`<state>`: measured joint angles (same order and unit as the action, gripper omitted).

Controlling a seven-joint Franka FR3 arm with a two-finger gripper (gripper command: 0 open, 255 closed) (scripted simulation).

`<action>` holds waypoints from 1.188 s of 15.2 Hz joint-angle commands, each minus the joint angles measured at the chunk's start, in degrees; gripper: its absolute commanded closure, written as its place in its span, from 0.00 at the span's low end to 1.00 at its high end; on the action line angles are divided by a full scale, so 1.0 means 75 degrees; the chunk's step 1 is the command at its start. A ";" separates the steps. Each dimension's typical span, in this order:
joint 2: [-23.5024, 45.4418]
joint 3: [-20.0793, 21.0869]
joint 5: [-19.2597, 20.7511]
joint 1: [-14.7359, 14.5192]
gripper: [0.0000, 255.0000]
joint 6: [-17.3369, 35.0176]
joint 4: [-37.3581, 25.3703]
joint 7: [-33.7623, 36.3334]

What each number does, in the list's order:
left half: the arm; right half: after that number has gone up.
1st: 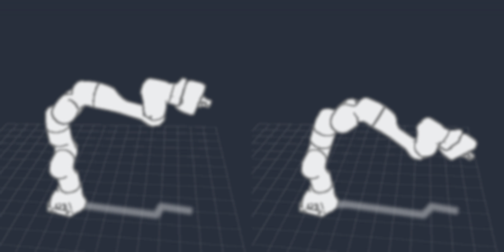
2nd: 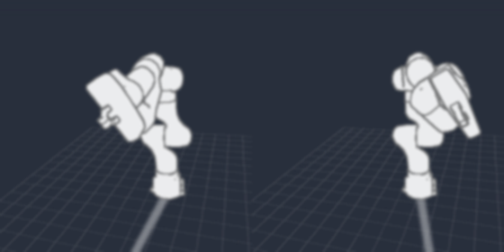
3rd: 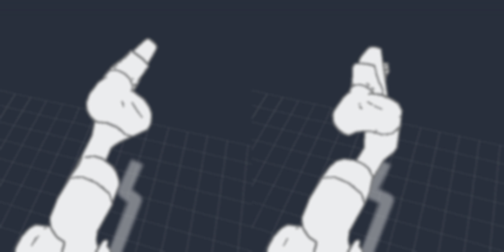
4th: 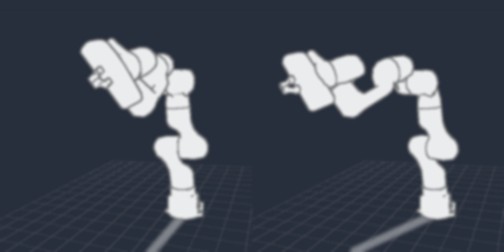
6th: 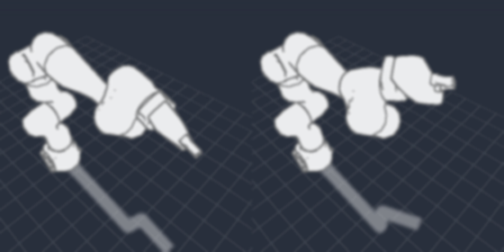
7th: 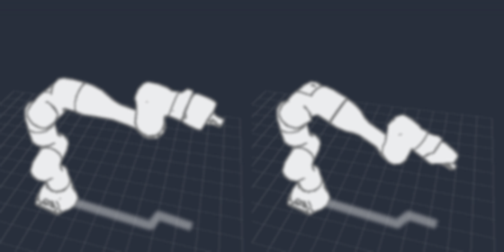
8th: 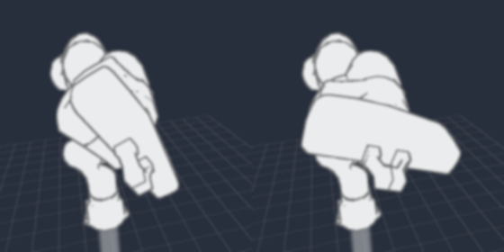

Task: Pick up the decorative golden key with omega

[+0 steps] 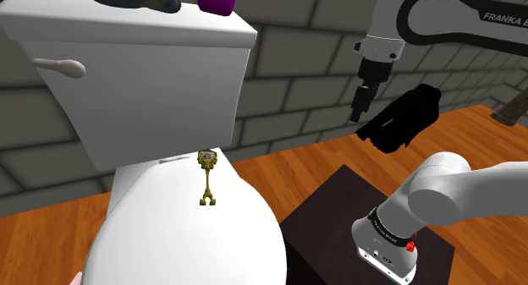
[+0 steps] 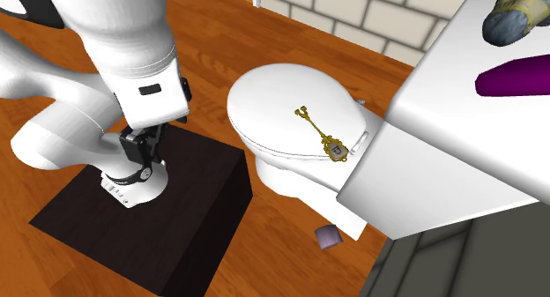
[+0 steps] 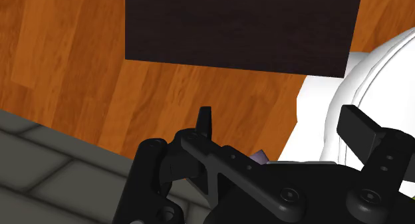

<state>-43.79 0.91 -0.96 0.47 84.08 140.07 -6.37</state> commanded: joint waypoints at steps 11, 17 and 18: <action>0.0943 0.1475 -0.1433 -0.0325 0.00 0.2215 0.0714 0.2202; 0.2151 0.2372 -0.1958 -0.0417 0.00 0.3704 0.0571 0.3456; 0.2392 0.2517 -0.2001 -0.0417 0.00 0.3952 0.0505 0.3670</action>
<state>-28.39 18.60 -15.66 -2.79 111.30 144.65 19.41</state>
